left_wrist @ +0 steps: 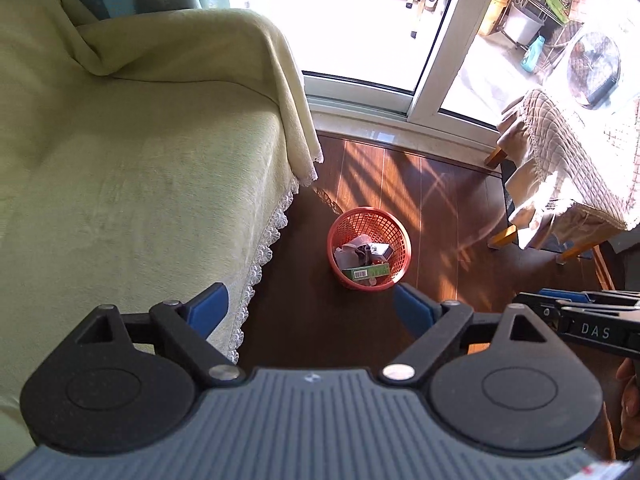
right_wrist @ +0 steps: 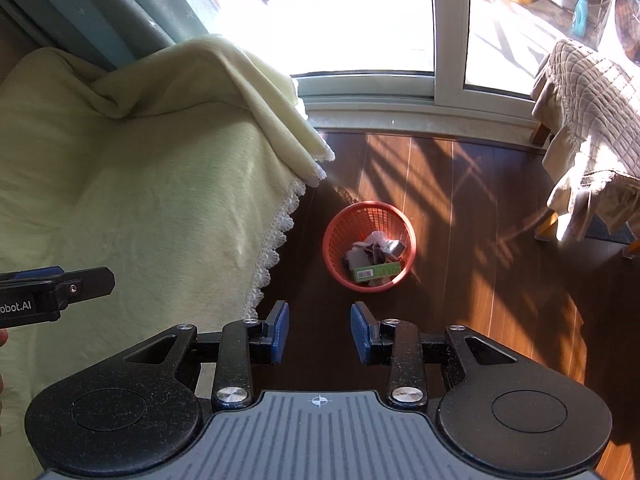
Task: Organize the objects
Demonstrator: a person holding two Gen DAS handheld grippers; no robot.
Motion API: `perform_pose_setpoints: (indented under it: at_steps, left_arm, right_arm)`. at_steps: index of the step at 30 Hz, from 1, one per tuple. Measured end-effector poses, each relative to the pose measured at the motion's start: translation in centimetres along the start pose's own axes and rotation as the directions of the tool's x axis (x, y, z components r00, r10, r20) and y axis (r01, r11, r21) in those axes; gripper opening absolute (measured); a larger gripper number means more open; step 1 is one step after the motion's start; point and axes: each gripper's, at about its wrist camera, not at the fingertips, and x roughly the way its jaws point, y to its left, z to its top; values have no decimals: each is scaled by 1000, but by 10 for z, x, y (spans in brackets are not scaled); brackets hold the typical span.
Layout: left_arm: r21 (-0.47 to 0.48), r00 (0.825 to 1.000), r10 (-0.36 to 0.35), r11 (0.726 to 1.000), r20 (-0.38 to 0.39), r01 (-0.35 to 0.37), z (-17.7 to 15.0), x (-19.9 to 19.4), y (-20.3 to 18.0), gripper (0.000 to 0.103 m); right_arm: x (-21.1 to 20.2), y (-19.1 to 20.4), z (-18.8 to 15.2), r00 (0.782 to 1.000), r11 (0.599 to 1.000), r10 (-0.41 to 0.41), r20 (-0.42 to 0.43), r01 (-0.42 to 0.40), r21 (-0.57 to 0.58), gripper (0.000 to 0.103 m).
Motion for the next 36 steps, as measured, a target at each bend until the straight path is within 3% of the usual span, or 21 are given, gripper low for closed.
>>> perform_pose_setpoints:
  at_steps: [8,18,28,36]
  left_arm:
    - [56,999,-17,998,45,15,-25,-57,5,88]
    - [167,996,-18,986,90,3,-84,-128,14,89]
    - [163,994,-7,987,108,-11,-125,-179,28,92]
    - [120,994,-26,993,109,13,-137,-201,27,92]
  right_arm:
    - [-58,29,-31,999,1000,-16,50,16,10,32]
    - [-124,73,-85,996,999,-3,86,0,44,32]
    - [-163,107,-123,995,1000,7,100,-8,12,32]
    - [-181,116,-142,997,999,21,81,-17,-52,32]
